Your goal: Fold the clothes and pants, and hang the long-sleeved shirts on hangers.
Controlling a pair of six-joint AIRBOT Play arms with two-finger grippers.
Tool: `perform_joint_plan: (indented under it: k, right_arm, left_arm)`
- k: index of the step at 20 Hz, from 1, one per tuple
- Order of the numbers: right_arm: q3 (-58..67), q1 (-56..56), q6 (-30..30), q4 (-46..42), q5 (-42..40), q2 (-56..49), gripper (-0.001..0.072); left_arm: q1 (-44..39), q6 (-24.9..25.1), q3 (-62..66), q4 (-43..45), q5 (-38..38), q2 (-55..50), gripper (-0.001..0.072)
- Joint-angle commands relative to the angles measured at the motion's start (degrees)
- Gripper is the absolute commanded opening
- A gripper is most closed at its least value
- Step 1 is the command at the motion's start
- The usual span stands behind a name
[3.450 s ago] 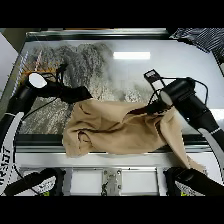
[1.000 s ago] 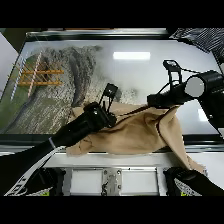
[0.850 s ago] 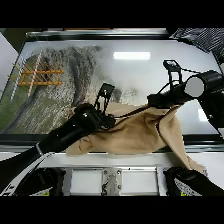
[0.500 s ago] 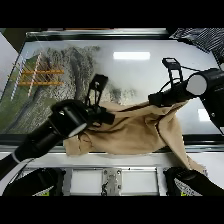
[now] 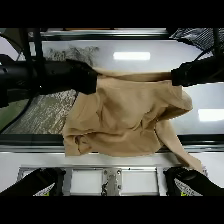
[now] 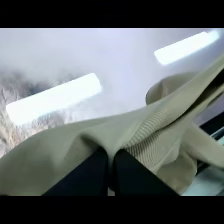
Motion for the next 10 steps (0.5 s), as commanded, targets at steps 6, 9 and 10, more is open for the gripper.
perform_joint_plan:
  k: [6,9,10]
  right_arm:
    - [-23.52,4.00,2.82,-0.11,1.29,0.13,0.0031]
    - [-30.18,4.26,5.49,-0.17,-2.97,-0.09,0.0031]
    - [-30.62,4.28,5.51,-0.15,-3.23,-0.13,0.0031]
  left_arm:
    - [5.27,5.29,-29.53,-16.63,8.26,-0.70,0.0021]
    - [11.21,13.05,-31.67,-27.17,9.40,-4.28,0.0021]
    - [12.22,16.13,-31.65,-30.58,7.58,-5.64,0.0021]
